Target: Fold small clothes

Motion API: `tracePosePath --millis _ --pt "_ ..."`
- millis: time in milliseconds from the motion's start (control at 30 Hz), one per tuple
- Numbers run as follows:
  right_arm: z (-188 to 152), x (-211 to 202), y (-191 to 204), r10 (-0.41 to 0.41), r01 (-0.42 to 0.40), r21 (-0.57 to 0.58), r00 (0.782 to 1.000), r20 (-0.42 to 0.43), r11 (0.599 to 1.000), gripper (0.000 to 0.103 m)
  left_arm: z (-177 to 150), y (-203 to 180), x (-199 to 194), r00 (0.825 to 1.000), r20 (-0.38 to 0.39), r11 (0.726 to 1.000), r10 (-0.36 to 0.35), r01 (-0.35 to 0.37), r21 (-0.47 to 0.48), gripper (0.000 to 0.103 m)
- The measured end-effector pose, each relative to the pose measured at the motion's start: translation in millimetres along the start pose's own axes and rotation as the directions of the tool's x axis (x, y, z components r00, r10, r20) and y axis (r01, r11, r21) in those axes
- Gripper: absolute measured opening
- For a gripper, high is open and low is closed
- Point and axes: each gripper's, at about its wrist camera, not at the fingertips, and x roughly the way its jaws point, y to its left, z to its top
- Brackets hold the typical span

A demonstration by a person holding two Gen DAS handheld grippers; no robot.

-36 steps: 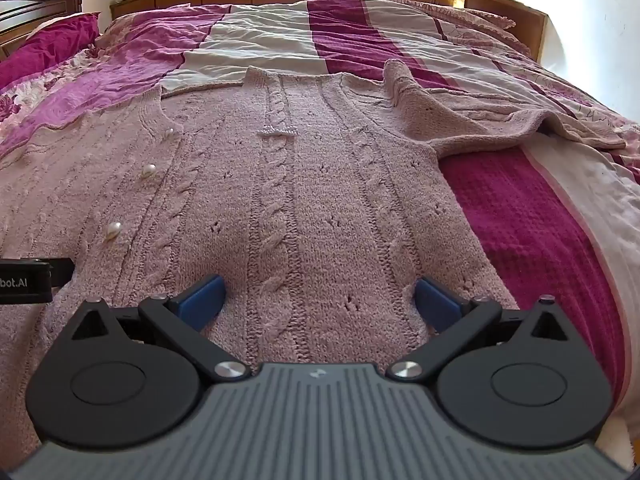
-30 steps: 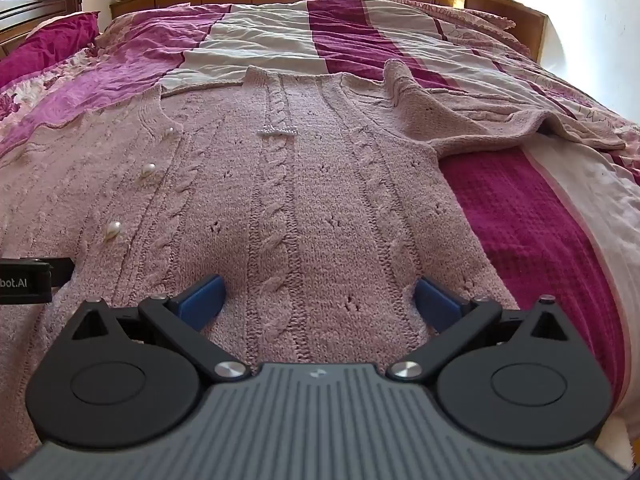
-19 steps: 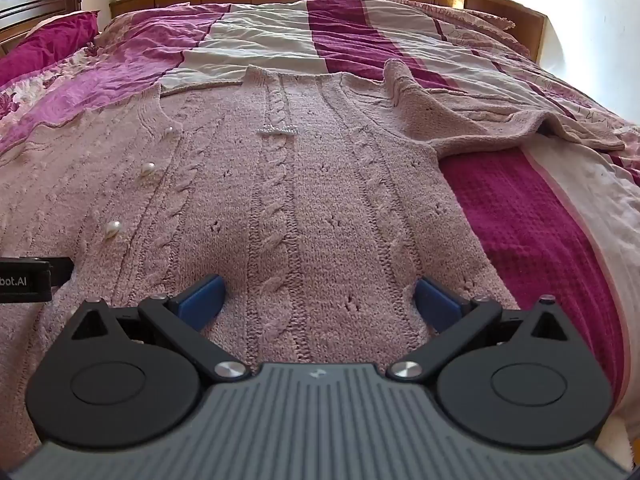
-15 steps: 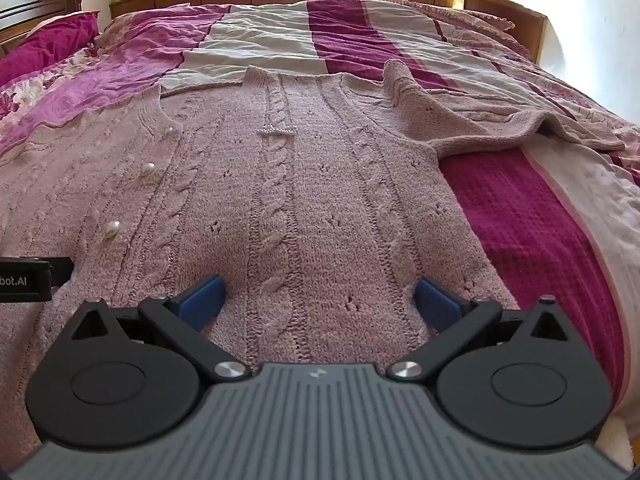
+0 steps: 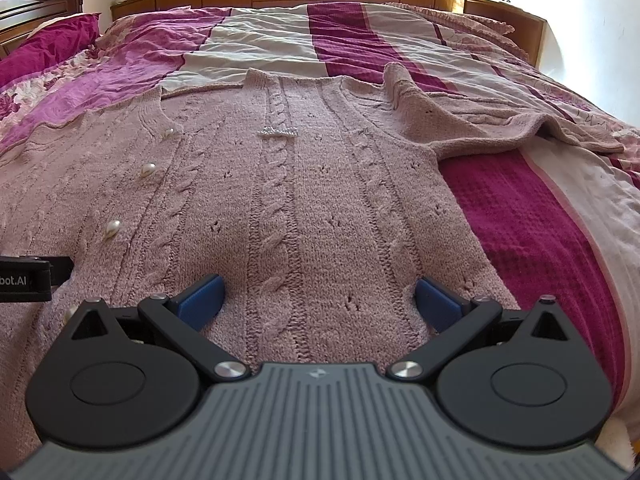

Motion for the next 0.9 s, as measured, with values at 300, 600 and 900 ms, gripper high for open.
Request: tracePosePath --millis 300,600,900 --pt "-0.8 1.0 1.4 -0.001 0.001 -0.001 1.000 0.002 1.000 0.103 -0.3 0.2 -0.9 1.000 0.005 1.000 -0.002 0.002 0.003 0.103" --pt "-1.2 -1.5 0.9 -0.005 0.005 -0.002 1.000 0.008 1.000 0.103 0.5 -0.2 -0.8 1.000 0.008 1.000 -0.001 0.001 0.003 0.103" --pt "-3.8 -0.8 1.7 -0.006 0.006 -0.002 1.000 0.019 1.000 0.103 -0.1 0.0 -0.6 1.000 0.008 1.000 -0.001 0.001 0.003 0.103"
